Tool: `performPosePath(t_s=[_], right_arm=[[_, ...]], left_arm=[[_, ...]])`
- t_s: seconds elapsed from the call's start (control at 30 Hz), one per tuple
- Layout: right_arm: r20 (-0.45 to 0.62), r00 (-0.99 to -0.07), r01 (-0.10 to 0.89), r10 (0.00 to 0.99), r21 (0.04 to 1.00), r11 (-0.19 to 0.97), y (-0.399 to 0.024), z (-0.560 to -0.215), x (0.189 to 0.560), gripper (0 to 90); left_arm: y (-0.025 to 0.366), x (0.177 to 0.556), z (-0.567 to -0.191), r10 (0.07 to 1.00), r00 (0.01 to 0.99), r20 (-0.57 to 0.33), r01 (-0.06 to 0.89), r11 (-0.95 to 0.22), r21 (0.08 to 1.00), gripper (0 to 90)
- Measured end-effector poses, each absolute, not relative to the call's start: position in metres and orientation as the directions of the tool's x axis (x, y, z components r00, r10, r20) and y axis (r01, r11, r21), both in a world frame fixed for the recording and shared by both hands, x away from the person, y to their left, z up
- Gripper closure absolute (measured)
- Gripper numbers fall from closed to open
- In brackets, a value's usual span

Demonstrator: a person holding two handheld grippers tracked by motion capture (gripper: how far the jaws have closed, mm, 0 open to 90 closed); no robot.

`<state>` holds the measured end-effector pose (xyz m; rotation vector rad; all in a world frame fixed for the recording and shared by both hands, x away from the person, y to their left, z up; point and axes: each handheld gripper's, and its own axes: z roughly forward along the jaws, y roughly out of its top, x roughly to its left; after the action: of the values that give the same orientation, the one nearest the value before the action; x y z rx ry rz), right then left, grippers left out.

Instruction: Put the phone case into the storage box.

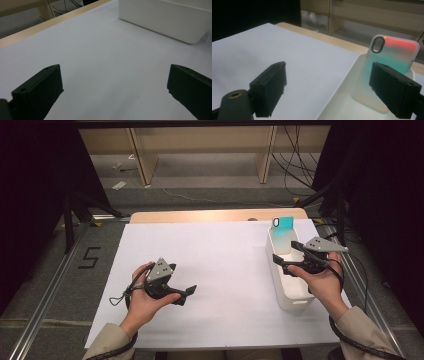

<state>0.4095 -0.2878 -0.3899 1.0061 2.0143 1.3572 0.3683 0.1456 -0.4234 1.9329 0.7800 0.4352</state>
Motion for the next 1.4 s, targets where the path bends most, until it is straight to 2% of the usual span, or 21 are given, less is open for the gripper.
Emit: performPosePath(t_s=[1.4], right_arm=[[0.01,-0.624,0.288,0.782,0.932,0.218,-0.297,-0.393,0.383,15.7]], left_arm=[[0.146,0.368,-0.424,0.687,0.726,-0.028,0.338,-0.321,0.885,0.0]])
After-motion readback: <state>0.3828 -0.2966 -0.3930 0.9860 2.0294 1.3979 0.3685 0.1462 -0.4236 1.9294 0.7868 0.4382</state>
